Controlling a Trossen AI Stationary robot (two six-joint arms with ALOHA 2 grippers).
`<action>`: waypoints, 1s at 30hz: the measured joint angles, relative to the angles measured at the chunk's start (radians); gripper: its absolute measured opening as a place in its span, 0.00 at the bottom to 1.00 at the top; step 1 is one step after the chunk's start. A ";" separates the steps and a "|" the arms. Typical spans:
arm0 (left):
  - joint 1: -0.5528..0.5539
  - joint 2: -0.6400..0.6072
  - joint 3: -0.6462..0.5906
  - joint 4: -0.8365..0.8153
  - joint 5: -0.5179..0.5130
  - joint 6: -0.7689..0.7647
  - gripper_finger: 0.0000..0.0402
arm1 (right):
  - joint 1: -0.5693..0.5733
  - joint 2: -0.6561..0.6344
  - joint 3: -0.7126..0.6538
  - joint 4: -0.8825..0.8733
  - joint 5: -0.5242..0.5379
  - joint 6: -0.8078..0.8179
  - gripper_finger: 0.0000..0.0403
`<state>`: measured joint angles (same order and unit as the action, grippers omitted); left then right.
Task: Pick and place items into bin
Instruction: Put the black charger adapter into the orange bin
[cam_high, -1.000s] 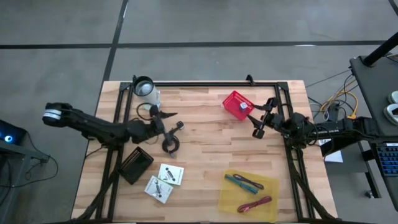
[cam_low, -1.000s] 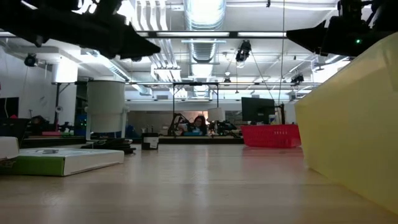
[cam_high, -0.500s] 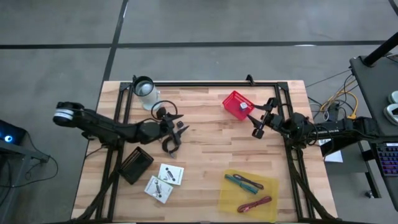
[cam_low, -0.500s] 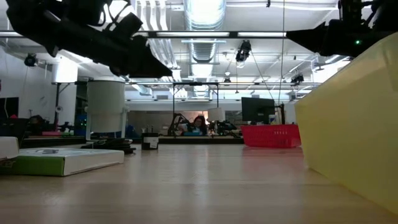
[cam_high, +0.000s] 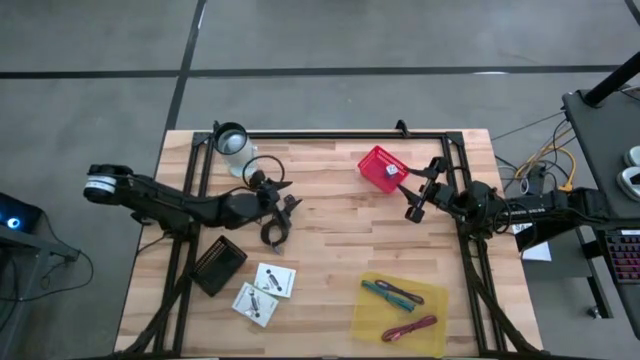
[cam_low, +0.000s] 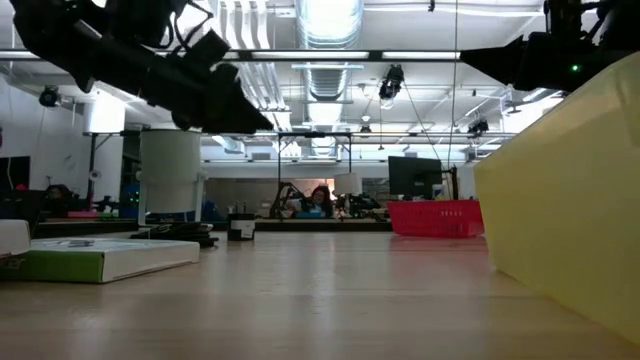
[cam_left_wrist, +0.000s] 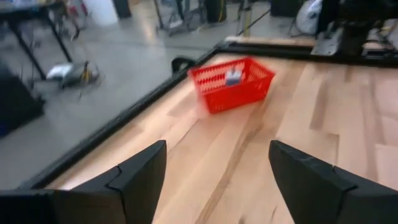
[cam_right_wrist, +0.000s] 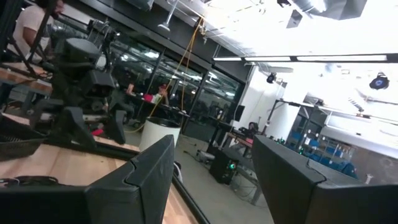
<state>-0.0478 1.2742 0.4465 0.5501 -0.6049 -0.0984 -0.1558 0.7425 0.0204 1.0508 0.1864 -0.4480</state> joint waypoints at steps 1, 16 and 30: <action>0.008 -0.001 0.000 -0.033 0.000 -0.030 0.70 | 0.000 0.000 0.000 0.000 0.000 0.000 0.50; 0.022 0.025 -0.011 -0.199 0.002 -0.127 0.84 | 0.000 0.000 0.000 0.000 -0.001 0.000 0.50; 0.022 0.188 -0.009 -0.211 -0.027 -0.183 0.84 | 0.000 0.000 0.000 -0.003 -0.001 0.000 0.50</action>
<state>-0.0254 1.4625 0.4377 0.3395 -0.6319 -0.2817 -0.1558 0.7429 0.0205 1.0473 0.1856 -0.4480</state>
